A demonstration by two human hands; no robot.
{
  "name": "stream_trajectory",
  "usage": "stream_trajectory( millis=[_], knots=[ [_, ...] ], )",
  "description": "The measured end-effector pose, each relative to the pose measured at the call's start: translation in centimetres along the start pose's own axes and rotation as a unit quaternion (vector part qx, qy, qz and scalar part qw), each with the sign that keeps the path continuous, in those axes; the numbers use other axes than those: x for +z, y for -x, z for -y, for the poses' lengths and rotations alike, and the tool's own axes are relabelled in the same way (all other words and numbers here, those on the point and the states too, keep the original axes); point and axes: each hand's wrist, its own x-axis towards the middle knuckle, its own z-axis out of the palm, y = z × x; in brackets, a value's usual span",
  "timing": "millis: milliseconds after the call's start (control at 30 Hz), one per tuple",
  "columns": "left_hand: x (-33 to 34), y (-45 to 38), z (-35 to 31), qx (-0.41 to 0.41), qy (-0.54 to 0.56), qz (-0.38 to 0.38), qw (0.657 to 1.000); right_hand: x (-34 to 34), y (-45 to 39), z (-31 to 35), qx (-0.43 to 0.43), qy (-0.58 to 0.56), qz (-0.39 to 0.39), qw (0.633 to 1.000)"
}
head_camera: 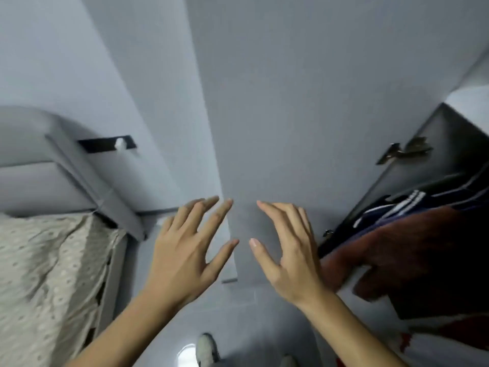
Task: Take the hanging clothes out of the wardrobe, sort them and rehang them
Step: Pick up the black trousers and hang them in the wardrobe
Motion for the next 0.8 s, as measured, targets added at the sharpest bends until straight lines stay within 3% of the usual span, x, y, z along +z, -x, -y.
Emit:
stream_trajectory(
  millis=[167,367,633,800],
  knots=[
    [-5.6,10.2,7.6,-0.176,-0.062,-0.028,0.982,8.3,-1.6,7.0,-0.094,-0.051,0.127,0.986],
    [-11.2,23.9,16.3,-0.357,-0.099,-0.076,0.926,20.4,-1.5,18.1,-0.194,-0.063,0.248,0.947],
    [-18.2,42.9,23.6,-0.535,-0.160,-0.106,0.823,36.2,3.0,35.6,-0.309,-0.122,0.355,0.874],
    [-22.1,52.4,24.4,-0.643,-0.196,-0.131,0.729,43.9,7.7,44.4,-0.381,-0.162,0.431,0.802]
  ],
)
